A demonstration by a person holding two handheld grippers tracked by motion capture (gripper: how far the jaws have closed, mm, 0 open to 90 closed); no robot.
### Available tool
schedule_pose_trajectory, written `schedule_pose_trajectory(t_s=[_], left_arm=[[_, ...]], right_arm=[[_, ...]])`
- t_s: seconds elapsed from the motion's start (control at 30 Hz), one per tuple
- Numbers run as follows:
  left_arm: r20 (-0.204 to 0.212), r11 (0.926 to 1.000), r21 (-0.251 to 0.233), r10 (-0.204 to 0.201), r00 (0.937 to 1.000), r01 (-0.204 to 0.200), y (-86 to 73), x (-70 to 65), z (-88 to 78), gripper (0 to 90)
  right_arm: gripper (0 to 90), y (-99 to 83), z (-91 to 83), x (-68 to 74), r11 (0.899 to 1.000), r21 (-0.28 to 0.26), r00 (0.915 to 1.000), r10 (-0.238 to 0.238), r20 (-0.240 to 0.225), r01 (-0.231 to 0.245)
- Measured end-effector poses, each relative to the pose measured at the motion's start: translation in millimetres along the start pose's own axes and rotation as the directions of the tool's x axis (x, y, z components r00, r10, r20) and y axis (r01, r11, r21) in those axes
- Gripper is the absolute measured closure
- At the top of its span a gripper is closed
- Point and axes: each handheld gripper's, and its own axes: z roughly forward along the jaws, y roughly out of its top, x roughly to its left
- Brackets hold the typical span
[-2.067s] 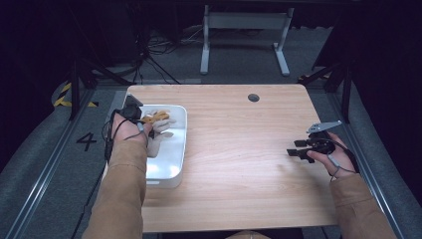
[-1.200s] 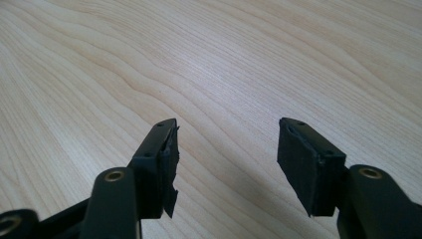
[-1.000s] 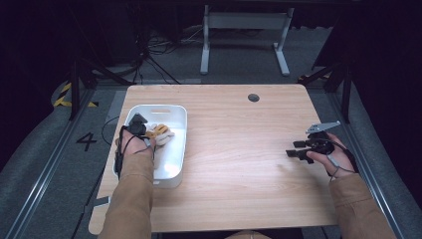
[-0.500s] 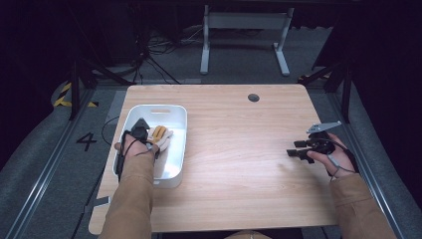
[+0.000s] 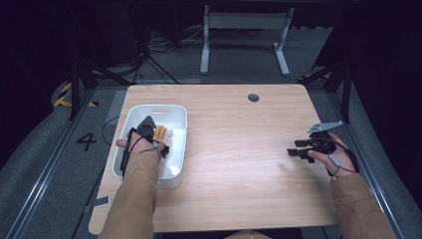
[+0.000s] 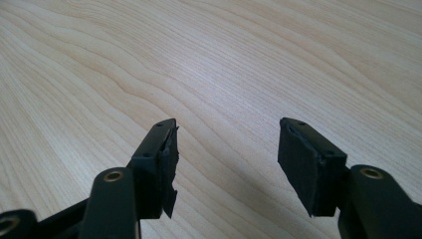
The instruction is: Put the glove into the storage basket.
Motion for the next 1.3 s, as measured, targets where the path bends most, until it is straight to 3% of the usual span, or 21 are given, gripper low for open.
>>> schedule_pose_trajectory(t_s=[0.07,0.13,0.2,0.47,0.6,0.7,0.77,0.83,0.93,0.97,1.1,1.13,1.23,1.3], left_arm=[[-0.009,0.9998,0.011,0.018,0.9998,-0.018,-0.3,-0.1,1.6,20.6],[-0.014,0.9979,-0.021,0.062,0.998,-0.062,0.8,1.4,-1.3,20.7],[-0.025,0.9949,-0.065,0.076,0.9968,-0.077,1.7,2.1,-4.4,20.6],[-0.003,0.9887,-0.134,0.067,0.9977,-0.067,4.4,4.4,-19.3,18.9],[-0.002,0.98,-0.182,0.081,0.9967,-0.08,1.5,3.9,-30.6,19.0],[0.021,0.9664,-0.232,0.12,0.9926,-0.112,-0.2,1.1,-40.6,19.6],[0.059,0.9572,-0.258,0.152,0.9866,-0.132,-2.5,-3.0,-48.2,20.2],[0.078,0.9457,-0.28,0.194,0.9779,-0.166,-5.2,-8.1,-55.5,20.9],[0.082,0.9154,-0.336,0.262,0.9615,-0.221,-9.2,-17.7,-66.0,21.7],[0.085,0.9088,-0.35,0.272,0.9585,-0.227,-9.9,-19.6,-67.9,21.6],[0.138,0.8746,-0.422,0.322,0.9365,-0.239,-14.3,-27.3,-78.7,21.3],[0.141,0.859,-0.447,0.343,0.9286,-0.25,-15.0,-30.0,-80.6,21.3],[0.153,0.8278,-0.488,0.394,0.9064,-0.278,-16.2,-37.6,-83.8,22.8],[0.165,0.8095,-0.505,0.431,0.8871,-0.299,-17.3,-43.8,-84.2,23.1]], right_arm=[[41.6,0.1,-0.3,0.1,1.0,-0.001,1.0,-0.001,0.002,0.001],[41.6,0.1,-0.8,-0.1,1.0,-0.001,1.0,-0.001,0.001,0.001],[41.5,-0.1,-1.0,-0.7,1.0,-0.002,1.0,-0.001,0.001,0.001],[40.7,1.7,0.1,-1.3,1.0,-0.004,1.0,-0.004,0.0,0.004],[40.6,4.6,2.6,-0.9,1.0,-0.004,1.0,-0.008,0.0,0.008],[40.6,7.0,5.1,-0.8,1.0,-0.001,0.9999,-0.014,-0.002,0.014],[40.5,7.8,5.9,-0.8,1.0,-0.001,0.9998,-0.018,-0.001,0.018],[40.5,8.4,6.1,-0.6,1.0,0.0,0.9998,-0.022,-0.001,0.022],[40.6,8.2,6.4,-0.4,1.0,0.002,0.9998,-0.021,-0.002,0.021],[40.5,8.0,6.2,-0.4,1.0,0.004,0.9997,-0.023,-0.001,0.023],[40.5,6.9,6.4,0.5,1.0,0.003,0.9996,-0.027,0.002,0.027],[40.5,6.1,6.4,0.9,1.0,0.004,0.9996,-0.027,0.001,0.027],[40.5,4.2,5.4,1.4,1.0,0.009,0.9997,-0.026,0.004,0.026],[40.5,3.7,4.3,1.0,1.0,0.003,0.9996,-0.026,0.007,0.026]])
